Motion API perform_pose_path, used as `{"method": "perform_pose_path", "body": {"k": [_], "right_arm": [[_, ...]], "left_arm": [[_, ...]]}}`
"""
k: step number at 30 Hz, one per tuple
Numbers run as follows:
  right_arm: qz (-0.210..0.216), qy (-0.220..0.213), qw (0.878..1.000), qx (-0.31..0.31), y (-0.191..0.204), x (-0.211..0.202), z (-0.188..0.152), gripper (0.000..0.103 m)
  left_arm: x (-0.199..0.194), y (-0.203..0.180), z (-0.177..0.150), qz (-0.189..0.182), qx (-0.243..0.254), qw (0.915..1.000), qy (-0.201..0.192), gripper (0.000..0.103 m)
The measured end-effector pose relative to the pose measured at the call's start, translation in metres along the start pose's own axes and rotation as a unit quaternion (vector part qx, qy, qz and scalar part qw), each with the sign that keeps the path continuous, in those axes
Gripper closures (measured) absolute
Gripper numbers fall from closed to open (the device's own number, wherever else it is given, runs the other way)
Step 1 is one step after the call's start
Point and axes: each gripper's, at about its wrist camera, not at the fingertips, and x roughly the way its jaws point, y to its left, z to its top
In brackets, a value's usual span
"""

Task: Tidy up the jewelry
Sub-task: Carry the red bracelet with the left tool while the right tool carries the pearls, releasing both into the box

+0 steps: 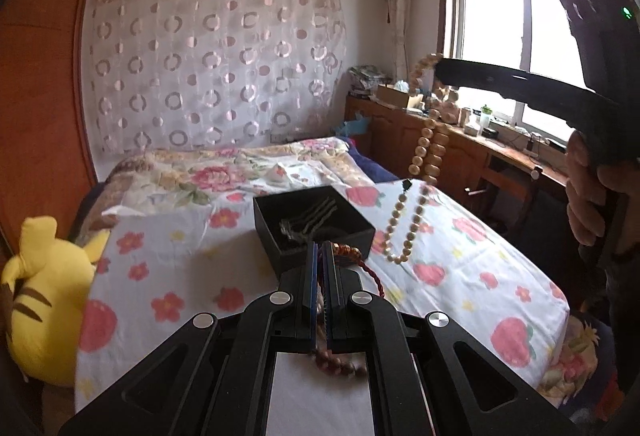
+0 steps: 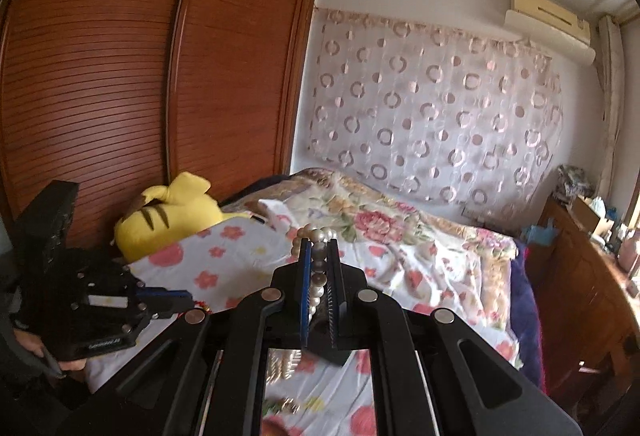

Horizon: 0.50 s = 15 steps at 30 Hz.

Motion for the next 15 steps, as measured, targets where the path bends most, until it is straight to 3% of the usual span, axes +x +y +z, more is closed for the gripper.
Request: {"method": "perform_pose_path", "body": {"k": [7,15], "right_arm": [[-0.016,0.017,1.0,-0.014,-0.012,0.039,0.017,0.094],[-0.034,0.049,0.998,-0.014,-0.021,0.081,0.013,0.094]], "left_arm": [[0.007,0.003,0.016,0.009,0.005,0.9999,-0.007,0.102],[0.017,0.008,0.017,0.013,0.005,0.9999,0.003,0.102]]}}
